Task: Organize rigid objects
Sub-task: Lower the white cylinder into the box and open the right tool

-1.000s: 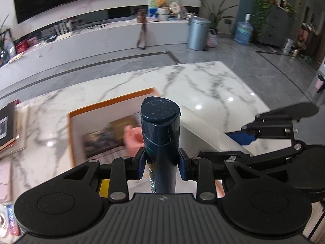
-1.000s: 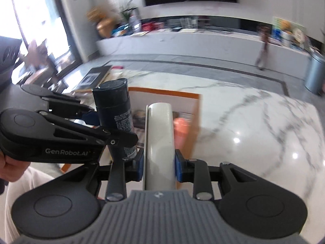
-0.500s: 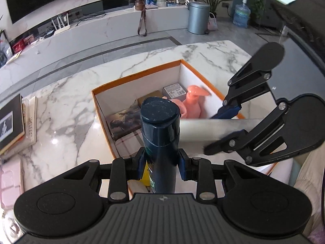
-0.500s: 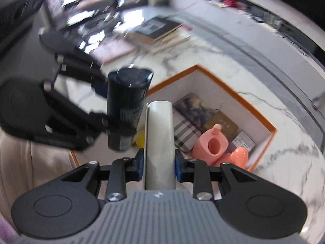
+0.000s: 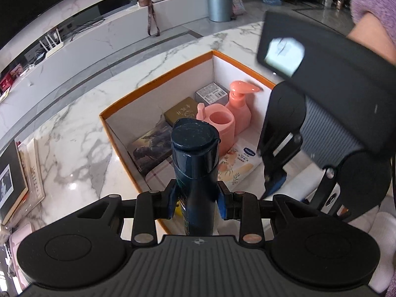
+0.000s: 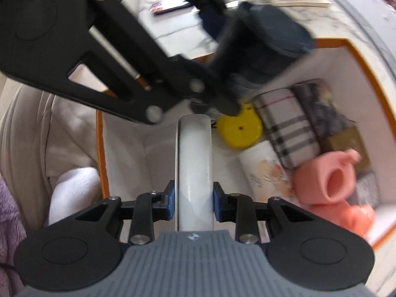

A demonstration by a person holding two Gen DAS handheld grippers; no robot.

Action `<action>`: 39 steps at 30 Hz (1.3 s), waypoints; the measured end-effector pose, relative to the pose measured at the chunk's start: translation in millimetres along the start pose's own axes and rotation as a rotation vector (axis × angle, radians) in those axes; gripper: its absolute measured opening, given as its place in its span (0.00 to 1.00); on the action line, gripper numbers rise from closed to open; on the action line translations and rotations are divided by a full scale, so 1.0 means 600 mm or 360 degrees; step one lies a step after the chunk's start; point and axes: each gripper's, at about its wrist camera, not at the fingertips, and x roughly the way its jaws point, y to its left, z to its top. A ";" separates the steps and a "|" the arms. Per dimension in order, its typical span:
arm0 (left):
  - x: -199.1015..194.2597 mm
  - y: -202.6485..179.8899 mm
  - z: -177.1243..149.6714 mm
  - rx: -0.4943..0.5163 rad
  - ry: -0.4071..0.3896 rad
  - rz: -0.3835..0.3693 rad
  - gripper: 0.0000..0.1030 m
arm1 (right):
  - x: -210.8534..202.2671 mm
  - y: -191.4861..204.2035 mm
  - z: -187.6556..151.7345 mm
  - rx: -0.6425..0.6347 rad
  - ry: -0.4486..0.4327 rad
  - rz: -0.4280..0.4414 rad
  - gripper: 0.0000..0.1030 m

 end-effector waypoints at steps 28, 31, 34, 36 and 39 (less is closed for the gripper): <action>0.033 -0.009 0.003 0.0015 0.0106 -0.0015 0.35 | 0.033 0.014 -0.015 -0.0181 0.0106 -0.0172 0.16; 0.029 -0.011 0.002 0.0032 0.0112 -0.0029 0.35 | 0.033 0.017 -0.012 -0.0138 0.0075 -0.0137 0.20; 0.026 -0.012 0.001 0.0048 0.0108 -0.0039 0.35 | 0.029 0.024 -0.013 -0.0174 0.0058 -0.0171 0.27; 0.028 -0.014 0.002 0.0054 0.0106 -0.0040 0.35 | 0.026 0.014 -0.014 -0.0103 0.0027 -0.0188 0.39; 0.028 -0.012 0.004 0.0053 0.0107 -0.0048 0.35 | 0.035 0.001 -0.019 0.0005 0.0048 -0.0134 0.39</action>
